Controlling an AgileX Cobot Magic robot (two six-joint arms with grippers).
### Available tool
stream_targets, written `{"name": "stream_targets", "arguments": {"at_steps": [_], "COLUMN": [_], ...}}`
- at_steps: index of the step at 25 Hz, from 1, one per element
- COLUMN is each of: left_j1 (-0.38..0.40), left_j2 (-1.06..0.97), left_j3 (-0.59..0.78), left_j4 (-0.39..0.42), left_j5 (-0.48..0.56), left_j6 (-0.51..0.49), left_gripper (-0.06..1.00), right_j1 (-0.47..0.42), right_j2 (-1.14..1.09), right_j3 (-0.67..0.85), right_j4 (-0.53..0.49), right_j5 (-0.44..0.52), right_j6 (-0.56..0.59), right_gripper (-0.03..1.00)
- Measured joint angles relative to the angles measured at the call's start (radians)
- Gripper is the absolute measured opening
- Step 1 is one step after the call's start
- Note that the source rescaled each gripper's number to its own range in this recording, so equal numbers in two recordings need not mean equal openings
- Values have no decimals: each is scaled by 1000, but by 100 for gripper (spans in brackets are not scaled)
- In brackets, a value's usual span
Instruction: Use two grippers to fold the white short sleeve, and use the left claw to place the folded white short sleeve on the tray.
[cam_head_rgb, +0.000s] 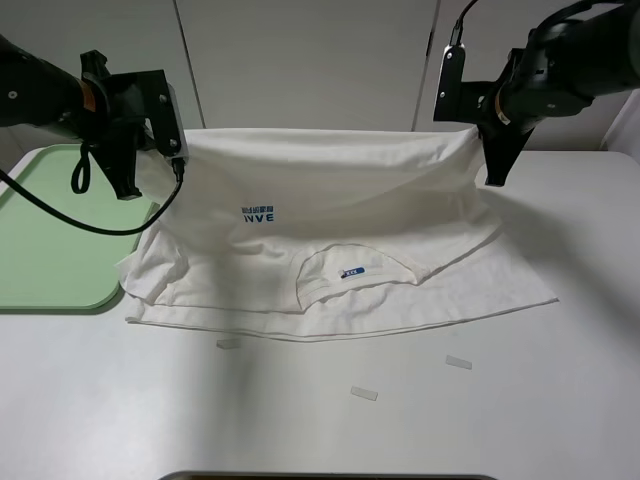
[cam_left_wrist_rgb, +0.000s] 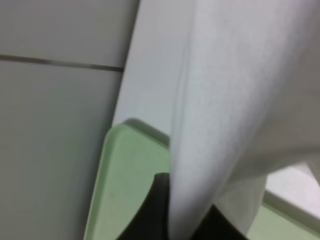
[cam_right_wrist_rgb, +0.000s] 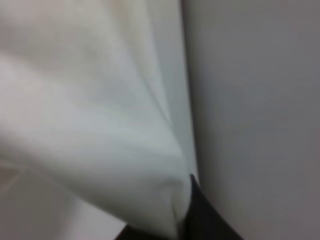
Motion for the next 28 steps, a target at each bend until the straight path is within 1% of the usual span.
{"name": "stream_targets", "arguments": {"at_steps": [2,4,5,6,8,10,11,12,14,15,17,20,22,24,25,26,27,28], "left_j1": [-16,-34,-34,-50,-62,-74,-81,-87,-103,-111,-127,-144,-147,-147,-149,-149,-149,-149], "left_j2": [0,0,0,0,0,0,0,0,0,0,-1,-1,-2,-2,-3,-3,-3,-4], "left_j3": [0,0,0,0,0,0,0,0,0,0,0,0,0,0,0,0,0,-1], "left_j4": [2,2,2,4,4,4,4,4,0,-3,-40,-160,-257,-330,-348,-348,-353,-360], "left_j5": [41,96,96,159,218,279,304,331,382,409,467,553,613,667,686,686,693,701], "left_j6": [35,83,83,133,177,220,237,248,264,274,313,411,509,605,634,634,643,651], "left_gripper": [0,0,0,0,0,0,0,0,0,0,0,0,0,0,0,0,0,0], "right_j1": [1,5,8,16,25,28,28,28,28,28,28,28,29,29,29,29,29,29], "right_j2": [-30,-64,-84,-104,-134,-156,-166,-170,-171,-171,-171,-171,-171,-171,-171,-171,-171,-171], "right_j3": [0,1,5,17,43,72,97,120,165,191,237,277,301,309,309,310,310,311], "right_j4": [41,101,144,199,281,357,409,444,483,493,502,506,509,520,530,550,550,571], "right_j5": [-9,-10,-9,-5,-7,-7,-2,11,40,50,69,96,122,155,177,202,202,209], "right_j6": [-49,-140,-210,-285,-427,-534,-605,-657,-724,-745,-764,-771,-772,-772,-772,-773,-773,-774], "right_gripper": [0,0,0,0,0,0,0,0,0,0,0,0,0,0,0,0,0,0]}}
